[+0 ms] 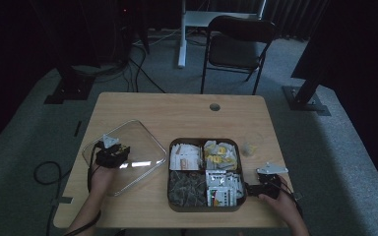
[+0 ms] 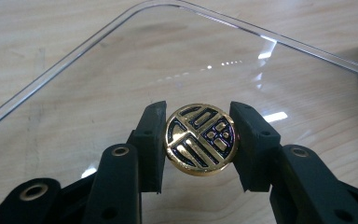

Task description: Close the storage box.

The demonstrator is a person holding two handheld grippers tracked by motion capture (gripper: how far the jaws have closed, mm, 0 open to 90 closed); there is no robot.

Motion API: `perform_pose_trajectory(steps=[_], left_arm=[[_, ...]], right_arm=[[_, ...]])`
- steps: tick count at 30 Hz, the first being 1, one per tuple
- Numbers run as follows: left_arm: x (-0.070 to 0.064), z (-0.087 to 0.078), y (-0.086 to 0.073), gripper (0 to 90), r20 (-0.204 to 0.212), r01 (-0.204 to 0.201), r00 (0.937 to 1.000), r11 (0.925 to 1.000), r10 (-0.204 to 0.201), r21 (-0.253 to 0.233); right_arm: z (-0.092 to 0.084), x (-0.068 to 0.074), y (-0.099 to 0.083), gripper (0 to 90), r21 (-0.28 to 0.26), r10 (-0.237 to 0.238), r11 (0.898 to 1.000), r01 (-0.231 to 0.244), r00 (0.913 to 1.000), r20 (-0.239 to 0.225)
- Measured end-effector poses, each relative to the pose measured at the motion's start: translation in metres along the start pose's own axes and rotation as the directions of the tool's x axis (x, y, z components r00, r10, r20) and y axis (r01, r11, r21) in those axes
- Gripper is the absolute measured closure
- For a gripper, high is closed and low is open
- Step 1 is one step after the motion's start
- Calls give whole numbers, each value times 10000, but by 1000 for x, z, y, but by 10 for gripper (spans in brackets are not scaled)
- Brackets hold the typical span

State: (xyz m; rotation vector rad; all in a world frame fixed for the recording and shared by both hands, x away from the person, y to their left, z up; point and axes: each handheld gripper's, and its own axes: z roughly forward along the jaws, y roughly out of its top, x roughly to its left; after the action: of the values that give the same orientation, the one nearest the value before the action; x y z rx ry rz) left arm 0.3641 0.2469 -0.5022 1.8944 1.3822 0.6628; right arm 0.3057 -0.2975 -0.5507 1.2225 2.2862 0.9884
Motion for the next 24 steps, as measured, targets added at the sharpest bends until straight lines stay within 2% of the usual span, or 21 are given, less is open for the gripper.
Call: perform_pose_trajectory(steps=[5, 7, 13, 19, 24], left_arm=[[-1, -13, 11, 587, 150, -39, 9999, 9996, 43, -283], [-2, -17, 15, 587, 244, -170, 9995, 9990, 180, -403], [-7, -26, 24, 587, 433, -342, 9984, 9981, 365, -511], [-11, -32, 28, 587, 832, -403, 9955, 9973, 454, -617], [-21, -39, 33, 587, 1033, -706, 9916, 9947, 781, -743]], right_arm=[[0, 0, 0, 132, 0, 8, 10000, -8, 10000, -3], [0, 0, 0, 132, 0, 7, 10000, -7, 10000, -3], [0, 0, 0, 132, 5, 6, 10000, -6, 10000, -4], [0, 0, 0, 131, -4, 13, 10000, -13, 10000, -11], [0, 0, 0, 131, -4, 12, 10000, -12, 10000, -10]])
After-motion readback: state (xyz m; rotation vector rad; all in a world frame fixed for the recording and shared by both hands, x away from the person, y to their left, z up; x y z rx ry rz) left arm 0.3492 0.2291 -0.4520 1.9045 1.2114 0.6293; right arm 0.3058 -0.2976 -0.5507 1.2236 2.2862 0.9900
